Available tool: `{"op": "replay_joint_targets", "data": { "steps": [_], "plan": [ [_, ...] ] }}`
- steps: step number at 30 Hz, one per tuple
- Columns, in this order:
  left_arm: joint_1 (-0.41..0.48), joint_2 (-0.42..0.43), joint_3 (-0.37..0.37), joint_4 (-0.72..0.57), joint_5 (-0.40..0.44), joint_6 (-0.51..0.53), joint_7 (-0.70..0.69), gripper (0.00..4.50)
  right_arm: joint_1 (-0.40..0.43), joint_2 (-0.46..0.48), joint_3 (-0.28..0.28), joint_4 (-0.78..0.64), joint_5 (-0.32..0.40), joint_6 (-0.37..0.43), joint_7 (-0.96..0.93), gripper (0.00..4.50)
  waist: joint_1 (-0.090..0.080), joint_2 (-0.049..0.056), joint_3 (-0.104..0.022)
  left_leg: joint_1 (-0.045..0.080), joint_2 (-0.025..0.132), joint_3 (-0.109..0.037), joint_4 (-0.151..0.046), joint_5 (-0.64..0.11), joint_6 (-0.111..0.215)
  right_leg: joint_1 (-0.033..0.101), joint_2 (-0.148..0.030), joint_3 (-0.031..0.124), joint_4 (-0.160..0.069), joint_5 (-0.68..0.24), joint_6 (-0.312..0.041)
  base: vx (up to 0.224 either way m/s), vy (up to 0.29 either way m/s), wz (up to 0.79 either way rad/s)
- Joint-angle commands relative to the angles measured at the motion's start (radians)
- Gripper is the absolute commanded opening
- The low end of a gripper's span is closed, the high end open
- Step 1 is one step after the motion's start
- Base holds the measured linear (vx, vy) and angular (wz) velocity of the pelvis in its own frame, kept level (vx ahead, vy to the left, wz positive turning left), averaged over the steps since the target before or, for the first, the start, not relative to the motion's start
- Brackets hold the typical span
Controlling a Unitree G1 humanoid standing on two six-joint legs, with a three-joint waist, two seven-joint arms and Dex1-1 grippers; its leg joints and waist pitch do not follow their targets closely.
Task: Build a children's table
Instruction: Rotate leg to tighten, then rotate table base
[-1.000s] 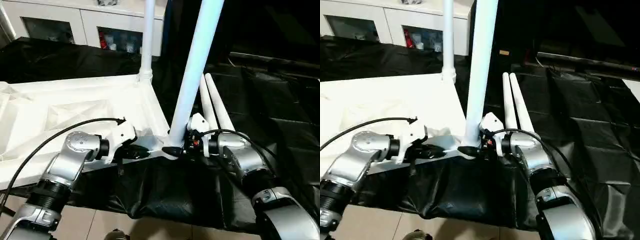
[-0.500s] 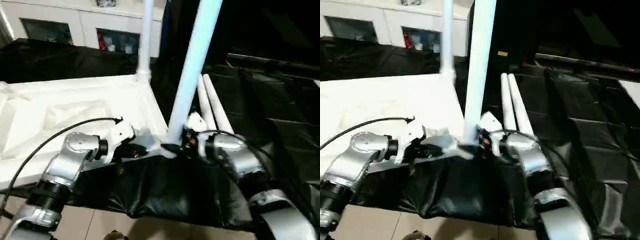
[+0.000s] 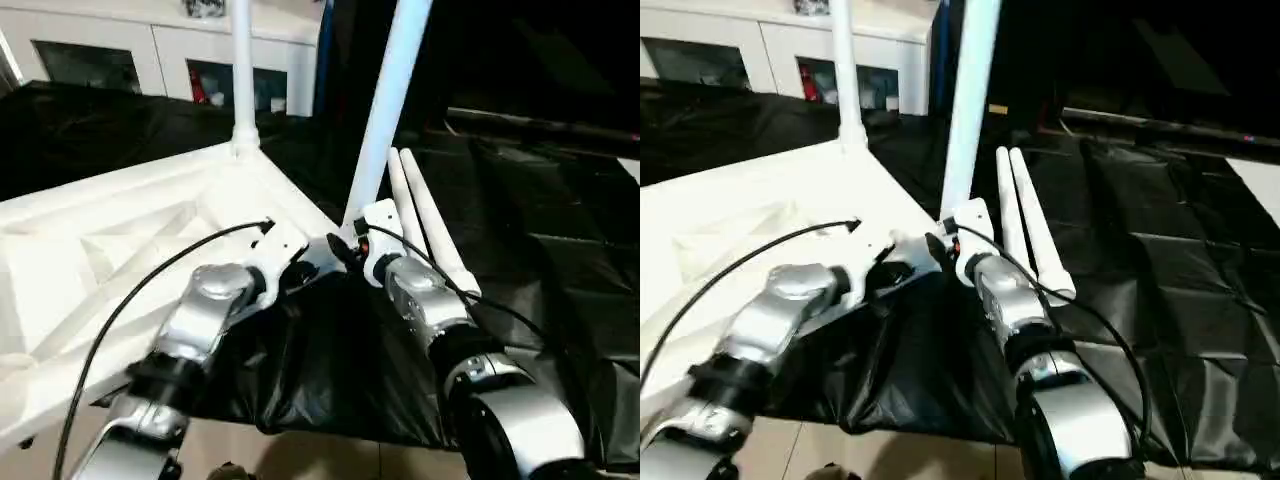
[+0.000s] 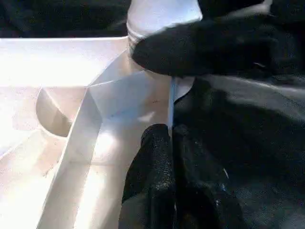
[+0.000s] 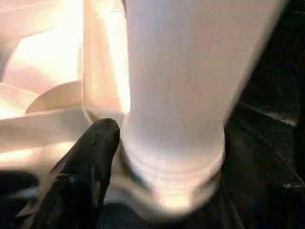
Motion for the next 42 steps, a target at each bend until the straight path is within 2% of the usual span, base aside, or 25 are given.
{"op": "replay_joint_targets", "data": {
  "steps": [1,3,4,5,6,9,11,12,14,15,16,17,19,22,24,26,28,30,31,32,33,34,37,39,42],
  "plan": [
    [-0.032,-0.059,-0.017,-0.001,-0.032,-0.067,0.017,0.0,-0.002,0.073,0.061,0.043,-0.023,-0.01,0.026,3.82,0.003,0.01,-0.071,0.008,0.048,-0.021,-0.075,-0.252,-0.006,0.041,-0.098,0.058,-0.086,-0.262,-0.154,0.0,0.0,0.0],
    [-0.034,-0.061,-0.023,0.012,-0.043,-0.116,-0.019,0.0,-0.002,0.059,0.06,0.038,-0.035,-0.039,-0.004,3.82,0.007,0.011,-0.072,0.012,0.047,-0.017,-0.071,-0.231,0.001,0.038,-0.098,0.059,-0.085,-0.234,-0.162,0.0,0.0,0.0],
    [-0.035,-0.064,-0.02,0.018,-0.045,-0.127,-0.019,0.0,0.0,0.051,0.056,0.03,-0.033,-0.046,-0.008,3.82,0.006,0.008,-0.072,0.009,0.046,-0.016,-0.07,-0.221,0.005,0.041,-0.097,0.059,-0.084,-0.226,-0.165,0.0,0.0,0.0],
    [-0.036,-0.067,-0.017,0.025,-0.048,-0.142,-0.02,0.0,0.003,0.044,0.05,0.022,-0.03,-0.055,-0.007,3.82,0.007,0.009,-0.073,0.008,0.046,-0.017,-0.07,-0.214,0.006,0.043,-0.097,0.059,-0.082,-0.217,-0.166,0.0,0.0,0.0],
    [-0.041,-0.069,-0.015,0.044,-0.047,-0.181,-0.018,0.0,0.014,0.031,0.034,-0.005,-0.016,-0.069,-0.003,3.82,0.01,0.015,-0.074,0.012,0.047,-0.015,-0.07,-0.206,0.01,0.039,-0.095,0.059,-0.082,-0.194,-0.168,0.0,0.0,0.0],
    [-0.057,-0.072,-0.009,0.08,-0.031,-0.25,0.029,0.0,0.049,0.002,0.024,-0.076,-0.005,-0.07,0.024,3.82,0.013,0.015,-0.073,0.01,0.052,-0.017,-0.074,-0.212,0.009,0.044,-0.094,0.057,-0.079,-0.163,-0.173,0.0,0.0,0.0],
    [-0.068,-0.073,0.009,0.089,-0.039,-0.245,0.05,0.0,0.078,-0.016,0.024,-0.127,-0.004,-0.068,0.033,3.82,0.013,0.014,-0.076,0.009,0.052,-0.017,-0.073,-0.21,0.005,0.047,-0.092,0.056,-0.073,-0.128,-0.178,0.0,0.0,0.0],
    [-0.07,-0.07,0.016,0.082,-0.046,-0.237,0.047,0.4,0.093,-0.024,0.023,-0.158,-0.001,-0.061,0.037,3.86,0.013,0.019,-0.076,0.011,0.052,-0.017,-0.072,-0.207,0.009,0.047,-0.094,0.057,-0.072,-0.107,-0.184,0.0,0.0,0.0],
    [-0.071,-0.062,0.024,0.069,-0.055,-0.226,0.034,0.41,0.116,-0.035,0.022,-0.203,0.003,-0.054,0.04,3.86,0.015,0.02,-0.075,0.009,0.05,-0.016,-0.071,-0.204,0.012,0.05,-0.095,0.058,-0.073,-0.111,-0.184,0.0,0.0,0.0],
    [-0.072,-0.055,0.023,0.066,-0.045,-0.23,0.041,0.52,0.123,-0.039,0.027,-0.216,-0.002,-0.057,0.04,3.86,0.013,0.016,-0.075,0.008,0.049,-0.016,-0.071,-0.202,0.015,0.052,-0.095,0.058,-0.075,-0.119,-0.184,0.0,0.0,0.0],
    [-0.07,-0.048,0.022,0.062,-0.034,-0.233,0.047,0.52,0.13,-0.041,0.034,-0.228,-0.007,-0.06,0.038,3.86,0.013,0.023,-0.074,0.009,0.049,-0.018,-0.072,-0.207,0.013,0.05,-0.096,0.058,-0.077,-0.14,-0.185,0.0,0.0,0.0],
    [-0.068,-0.029,0.016,0.053,-0.004,-0.239,0.075,0.65,0.139,-0.044,0.037,-0.249,-0.007,-0.054,0.042,3.86,0.011,0.02,-0.074,0.011,0.052,-0.018,-0.073,-0.218,0.01,0.048,-0.093,0.058,-0.079,-0.147,-0.181,0.0,0.0,0.0],
    [-0.066,0.008,0.021,0.042,0.039,-0.234,0.119,0.83,0.156,-0.043,0.039,-0.29,-0.003,-0.028,0.043,3.86,0.006,0.023,-0.072,0.01,0.053,-0.02,-0.076,-0.233,0.005,0.049,-0.092,0.057,-0.078,-0.155,-0.176,0.0,0.0,0.0],
    [-0.049,0.075,0.064,-0.005,0.068,-0.179,0.181,0.85,0.178,-0.046,0.057,-0.344,-0.009,0.011,0.057,3.86,0.004,0.028,-0.071,0.016,0.052,-0.021,-0.076,-0.257,-0.009,0.044,-0.09,0.058,-0.081,-0.185,-0.175,0.0,0.0,0.0],
    [-0.017,0.136,0.101,-0.077,0.098,-0.119,0.205,0.85,0.194,-0.046,0.072,-0.377,-0.012,0.041,0.075,3.86,0.002,0.025,-0.07,0.01,0.056,-0.025,-0.08,-0.254,-0.012,0.049,-0.091,0.056,-0.073,-0.172,-0.178,0.0,0.0,0.0],
    [0.071,0.238,0.183,-0.259,0.138,0.021,0.202,0.85,0.225,-0.048,0.108,-0.436,-0.02,0.1,0.11,3.86,-0.002,0.024,-0.072,0.009,0.058,-0.027,-0.08,-0.237,-0.015,0.052,-0.093,0.056,-0.068,-0.164,-0.177,0.0,0.0,0.0],
    [0.098,0.259,0.203,-0.306,0.145,0.06,0.192,0.85,0.234,-0.05,0.119,-0.452,-0.021,0.111,0.118,3.86,-0.005,0.027,-0.069,0.018,0.053,-0.018,-0.074,-0.219,-0.006,0.04,-0.088,0.059,-0.073,-0.153,-0.187,0.0,0.0,0.0],
    [0.178,0.321,0.245,-0.408,0.181,0.149,0.167,0.85,0.255,-0.057,0.158,-0.484,-0.033,0.138,0.153,3.86,0.002,0.024,-0.066,0.017,0.056,-0.02,-0.079,-0.224,-0.009,0.041,-0.087,0.058,-0.074,-0.174,-0.185,0.0,0.0,0.0],
    [0.178,0.321,0.245,-0.408,0.181,0.149,0.167,0.85,0.255,-0.057,0.158,-0.484,-0.033,0.138,0.153,3.86,0.002,0.026,-0.066,0.015,0.057,-0.021,-0.079,-0.229,-0.011,0.041,-0.088,0.058,-0.072,-0.178,-0.184,0.0,0.0,0.0],
    [0.2,0.336,0.257,-0.431,0.194,0.172,0.162,0.85,0.259,-0.06,0.171,-0.488,-0.037,0.138,0.168,3.86,0.001,0.026,-0.062,0.018,0.052,-0.018,-0.08,-0.252,-0.013,0.035,-0.084,0.059,-0.08,-0.208,-0.174,0.0,0.0,0.0],
    [0.244,0.366,0.314,-0.47,0.22,0.244,0.17,0.85,0.266,-0.065,0.199,-0.488,-0.055,0.15,0.193,3.86,0.0,0.025,-0.062,0.019,0.053,-0.02,-0.081,-0.279,-0.02,0.034,-0.085,0.059,-0.081,-0.237,-0.17,0.0,0.0,0.0],
    [0.249,0.371,0.321,-0.473,0.223,0.252,0.171,0.85,0.267,-0.066,0.202,-0.487,-0.057,0.151,0.195,3.86,-0.002,0.022,-0.057,0.014,0.051,-0.023,-0.084,-0.304,-0.023,0.035,-0.087,0.058,-0.085,-0.285,-0.16,0.0,0.0,0.0],
    [0.295,0.446,0.343,-0.44,0.239,0.299,0.18,0.85,0.26,-0.07,0.218,-0.472,-0.08,0.194,0.184,3.86,-0.002,0.017,-0.057,0.018,0.048,-0.027,-0.084,-0.333,-0.023,0.029,-0.088,0.061,-0.095,-0.361,-0.14,0.0,0.0,0.0],
    [0.314,0.483,0.338,-0.401,0.24,0.303,0.176,0.85,0.254,-0.074,0.231,-0.464,-0.099,0.214,0.175,3.86,-0.001,0.022,-0.056,0.023,0.048,-0.028,-0.084,-0.351,-0.025,0.022,-0.087,0.061,-0.098,-0.378,-0.136,0.0,0.0,0.0],
    [0.344,0.518,0.335,-0.397,0.243,0.342,0.172,0.85,0.257,-0.088,0.257,-0.49,-0.116,0.253,0.179,3.86,0.005,0.031,-0.056,0.031,0.051,-0.029,-0.086,-0.376,-0.041,0.017,-0.085,0.062,-0.095,-0.348,-0.144,0.0,0.0,0.0]
  ]
}}
